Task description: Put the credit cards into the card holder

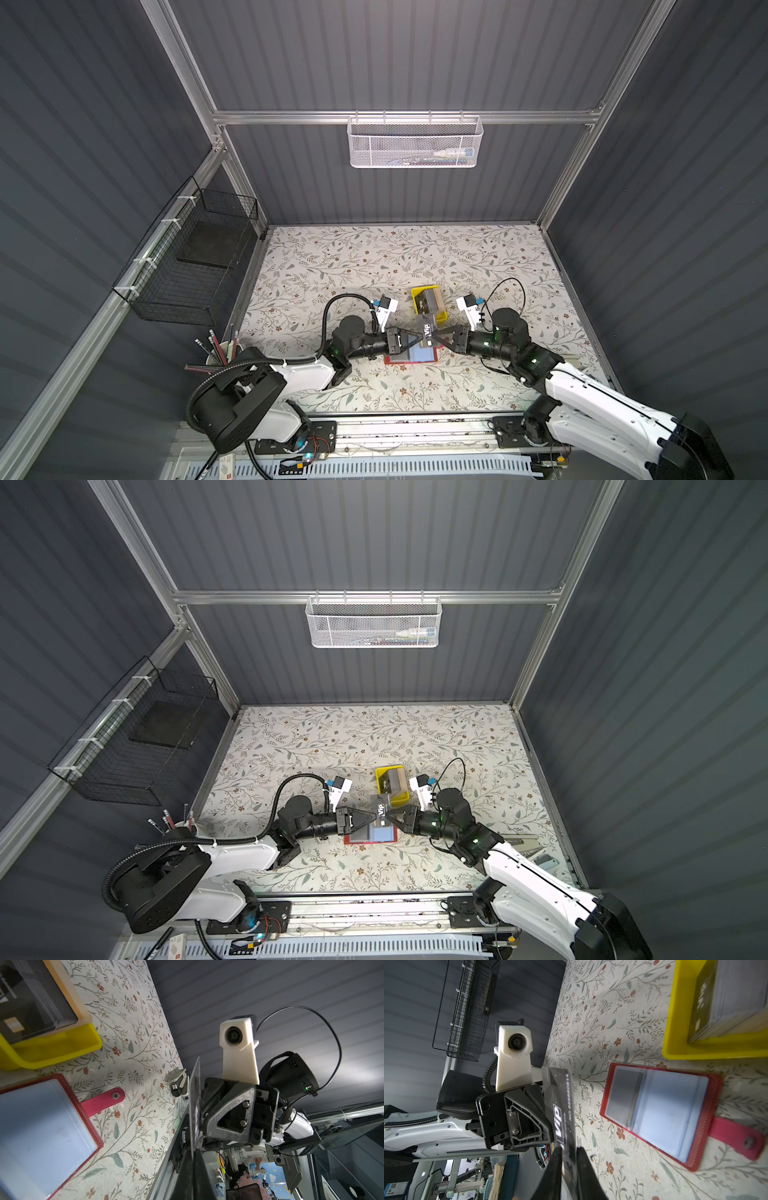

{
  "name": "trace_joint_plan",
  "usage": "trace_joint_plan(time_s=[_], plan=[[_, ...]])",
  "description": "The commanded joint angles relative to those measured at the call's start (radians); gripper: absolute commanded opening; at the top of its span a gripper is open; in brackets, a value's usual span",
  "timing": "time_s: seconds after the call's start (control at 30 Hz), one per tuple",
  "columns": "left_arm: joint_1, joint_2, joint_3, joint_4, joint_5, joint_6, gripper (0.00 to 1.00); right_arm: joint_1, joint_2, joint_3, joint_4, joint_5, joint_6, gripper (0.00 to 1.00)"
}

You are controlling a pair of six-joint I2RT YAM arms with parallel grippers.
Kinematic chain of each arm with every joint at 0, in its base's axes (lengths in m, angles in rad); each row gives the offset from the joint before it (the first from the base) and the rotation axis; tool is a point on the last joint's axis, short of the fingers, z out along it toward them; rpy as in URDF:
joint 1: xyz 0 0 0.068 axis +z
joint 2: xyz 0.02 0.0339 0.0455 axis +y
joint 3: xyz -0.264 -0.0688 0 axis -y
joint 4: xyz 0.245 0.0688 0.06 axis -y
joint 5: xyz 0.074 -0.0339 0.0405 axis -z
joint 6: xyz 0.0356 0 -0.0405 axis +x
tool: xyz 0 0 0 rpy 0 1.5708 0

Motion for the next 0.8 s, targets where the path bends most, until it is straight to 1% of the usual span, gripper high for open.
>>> trace_joint_plan(time_s=[0.0, 0.17, 0.23, 0.37, 0.47, 0.53, 0.67, 0.77], plan=[[0.014, -0.033, 0.025, -0.159, -0.038, 0.049, 0.0, 0.009, -0.005, 0.02, -0.069, 0.054, -0.021, 0.19], [0.069, -0.066, 0.016, -0.265, -0.017, 0.072, 0.0, 0.056, 0.018, 0.058, -0.182, 0.15, -0.056, 0.28], [0.081, -0.082, 0.011, -0.31, -0.006, 0.088, 0.0, 0.079, 0.03, 0.071, -0.215, 0.21, -0.064, 0.31], [0.088, -0.121, 0.008, -0.438, 0.012, 0.142, 0.0, 0.135, 0.063, 0.098, -0.303, 0.31, -0.064, 0.33], [0.095, -0.143, -0.004, -0.492, 0.024, 0.142, 0.0, 0.174, 0.099, 0.118, -0.364, 0.373, -0.057, 0.33], [0.096, -0.146, -0.008, -0.53, 0.029, 0.142, 0.0, 0.187, 0.124, 0.119, -0.372, 0.382, -0.046, 0.33], [0.096, -0.157, -0.022, -0.528, 0.032, 0.135, 0.0, 0.194, 0.164, 0.119, -0.374, 0.381, -0.027, 0.34], [0.097, -0.158, -0.023, -0.544, 0.016, 0.15, 0.0, 0.196, 0.201, 0.137, -0.409, 0.412, -0.021, 0.33]])
